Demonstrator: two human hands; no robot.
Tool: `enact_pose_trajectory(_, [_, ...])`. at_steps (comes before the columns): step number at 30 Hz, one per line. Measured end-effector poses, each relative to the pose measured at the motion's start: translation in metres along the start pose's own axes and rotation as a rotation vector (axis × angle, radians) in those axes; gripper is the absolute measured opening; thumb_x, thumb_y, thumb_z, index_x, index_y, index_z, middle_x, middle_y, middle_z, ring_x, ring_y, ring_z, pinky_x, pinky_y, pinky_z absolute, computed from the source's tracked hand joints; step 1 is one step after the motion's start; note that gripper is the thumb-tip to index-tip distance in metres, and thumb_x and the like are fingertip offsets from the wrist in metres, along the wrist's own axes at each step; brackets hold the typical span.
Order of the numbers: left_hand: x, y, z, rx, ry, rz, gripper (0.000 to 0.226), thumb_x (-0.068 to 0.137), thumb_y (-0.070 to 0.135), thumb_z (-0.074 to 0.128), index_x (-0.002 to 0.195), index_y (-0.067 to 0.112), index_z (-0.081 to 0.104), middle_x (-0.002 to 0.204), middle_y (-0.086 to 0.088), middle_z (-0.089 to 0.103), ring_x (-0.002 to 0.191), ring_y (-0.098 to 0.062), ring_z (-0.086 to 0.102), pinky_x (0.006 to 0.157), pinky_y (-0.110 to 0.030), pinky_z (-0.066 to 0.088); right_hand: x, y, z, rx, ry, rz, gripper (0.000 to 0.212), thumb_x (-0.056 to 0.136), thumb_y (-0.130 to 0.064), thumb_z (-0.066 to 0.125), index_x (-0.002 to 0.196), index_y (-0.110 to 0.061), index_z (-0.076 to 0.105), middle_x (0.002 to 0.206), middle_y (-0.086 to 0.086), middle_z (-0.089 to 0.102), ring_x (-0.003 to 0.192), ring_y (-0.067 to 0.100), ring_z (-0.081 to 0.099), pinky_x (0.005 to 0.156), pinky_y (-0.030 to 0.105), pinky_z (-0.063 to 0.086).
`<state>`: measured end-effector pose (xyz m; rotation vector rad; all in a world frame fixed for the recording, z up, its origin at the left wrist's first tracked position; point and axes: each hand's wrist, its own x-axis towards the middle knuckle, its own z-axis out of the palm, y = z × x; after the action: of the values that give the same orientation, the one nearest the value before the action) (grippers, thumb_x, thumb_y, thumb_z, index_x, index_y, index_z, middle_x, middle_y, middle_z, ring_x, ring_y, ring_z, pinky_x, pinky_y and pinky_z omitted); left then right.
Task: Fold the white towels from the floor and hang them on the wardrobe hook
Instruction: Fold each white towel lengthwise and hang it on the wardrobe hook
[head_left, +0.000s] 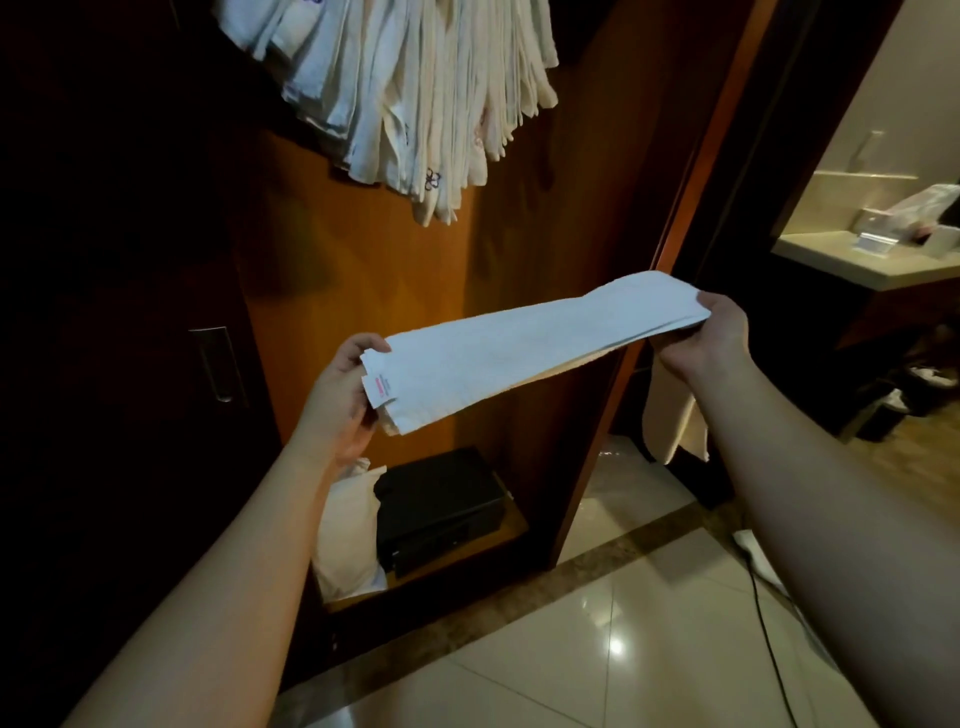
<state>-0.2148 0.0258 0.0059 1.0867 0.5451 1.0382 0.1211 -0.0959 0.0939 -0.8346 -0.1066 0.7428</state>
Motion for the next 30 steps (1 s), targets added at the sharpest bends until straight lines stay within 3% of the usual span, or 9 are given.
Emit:
enact_pose_trajectory(2, [0.002, -0.003, -0.006, 0.154, 0.029, 0.005, 0.042, 0.104, 0.006, 0.043, 0.081, 0.032, 0.068, 0.094, 0.009, 0.076, 0.08, -0.017, 0.075, 0.046, -0.028, 0.051, 0.0, 0.001, 0.001, 0.008, -0.023, 0.003, 0.037, 0.1, -0.014, 0.041, 0.131, -0.001, 0.058, 0.121, 0.017, 0.071, 0.105, 0.034, 0.072, 0.084, 0.046, 0.061])
enact_pose_trajectory(4, [0.003, -0.005, -0.011, 0.135, 0.039, 0.01, 0.044, 0.103, 0.004, 0.043, 0.079, 0.031, 0.069, 0.096, 0.008, 0.076, 0.084, -0.017, 0.075, 0.051, -0.031, 0.05, 0.0, 0.002, 0.002, -0.005, -0.029, 0.007, 0.039, 0.1, -0.013, 0.039, 0.133, 0.0, 0.057, 0.121, 0.018, 0.071, 0.105, 0.034, 0.072, 0.081, 0.045, 0.062])
enact_pose_trajectory(10, [0.003, -0.014, -0.01, -0.529, 0.143, -0.053, 0.028, 0.089, 0.019, 0.054, 0.069, 0.027, 0.07, 0.092, -0.003, 0.075, 0.081, -0.022, 0.075, 0.049, -0.026, 0.057, -0.008, 0.017, 0.008, 0.009, -0.034, -0.013, 0.035, 0.102, -0.014, 0.044, 0.133, -0.002, 0.055, 0.113, 0.018, 0.073, 0.093, 0.034, 0.074, 0.062, 0.041, 0.061])
enact_pose_trajectory(13, [0.004, -0.028, -0.019, -0.642, 0.32, -0.162, 0.021, 0.095, 0.027, 0.05, 0.098, 0.017, 0.068, 0.102, -0.01, 0.073, 0.091, -0.027, 0.071, 0.059, -0.029, 0.06, -0.011, 0.021, 0.014, 0.029, -0.074, -0.024, 0.034, 0.103, -0.016, 0.046, 0.134, -0.005, 0.052, 0.111, 0.019, 0.074, 0.09, 0.035, 0.076, 0.064, 0.044, 0.061])
enact_pose_trajectory(17, [0.003, -0.038, -0.023, -0.498, 0.295, -0.307, 0.06, 0.08, 0.062, 0.064, 0.119, 0.016, 0.059, 0.109, -0.019, 0.075, 0.098, -0.04, 0.073, 0.079, -0.051, 0.061, -0.012, 0.02, 0.017, -0.02, -0.14, -0.008, 0.041, 0.102, -0.021, 0.048, 0.141, -0.006, 0.045, 0.117, 0.018, 0.073, 0.102, 0.037, 0.073, 0.078, 0.05, 0.061])
enact_pose_trajectory(18, [0.002, -0.04, -0.021, -0.448, 0.261, -0.342, 0.063, 0.077, 0.059, 0.069, 0.122, 0.015, 0.057, 0.11, -0.02, 0.075, 0.096, -0.04, 0.074, 0.08, -0.052, 0.061, -0.012, 0.02, 0.017, -0.045, -0.15, -0.004, 0.043, 0.102, -0.022, 0.048, 0.142, -0.007, 0.044, 0.121, 0.018, 0.071, 0.107, 0.037, 0.071, 0.082, 0.05, 0.061])
enact_pose_trajectory(20, [0.001, -0.043, -0.02, -0.314, 0.223, -0.397, 0.068, 0.077, 0.03, 0.077, 0.137, 0.012, 0.051, 0.118, -0.021, 0.071, 0.092, -0.036, 0.075, 0.069, -0.044, 0.062, -0.013, 0.018, 0.017, -0.097, -0.157, -0.004, 0.045, 0.102, -0.024, 0.048, 0.144, -0.007, 0.043, 0.124, 0.017, 0.07, 0.111, 0.036, 0.069, 0.086, 0.05, 0.059])
enact_pose_trajectory(23, [0.002, -0.057, -0.02, -0.178, 0.245, -0.437, 0.067, 0.084, -0.003, 0.067, 0.143, 0.018, 0.043, 0.13, -0.023, 0.058, 0.089, -0.031, 0.074, 0.056, -0.034, 0.059, -0.013, 0.012, 0.015, -0.113, -0.138, -0.007, 0.046, 0.101, -0.022, 0.051, 0.145, -0.009, 0.041, 0.125, 0.017, 0.069, 0.11, 0.036, 0.069, 0.083, 0.05, 0.06])
enact_pose_trajectory(30, [-0.012, -0.118, -0.003, 0.096, 0.34, -0.474, 0.036, 0.097, -0.007, 0.05, 0.119, 0.021, 0.046, 0.123, -0.019, 0.053, 0.087, -0.031, 0.064, 0.041, -0.025, 0.043, -0.02, 0.025, 0.018, -0.115, -0.149, 0.041, 0.046, 0.1, -0.016, 0.054, 0.143, -0.007, 0.041, 0.123, 0.019, 0.07, 0.108, 0.038, 0.07, 0.084, 0.056, 0.059])
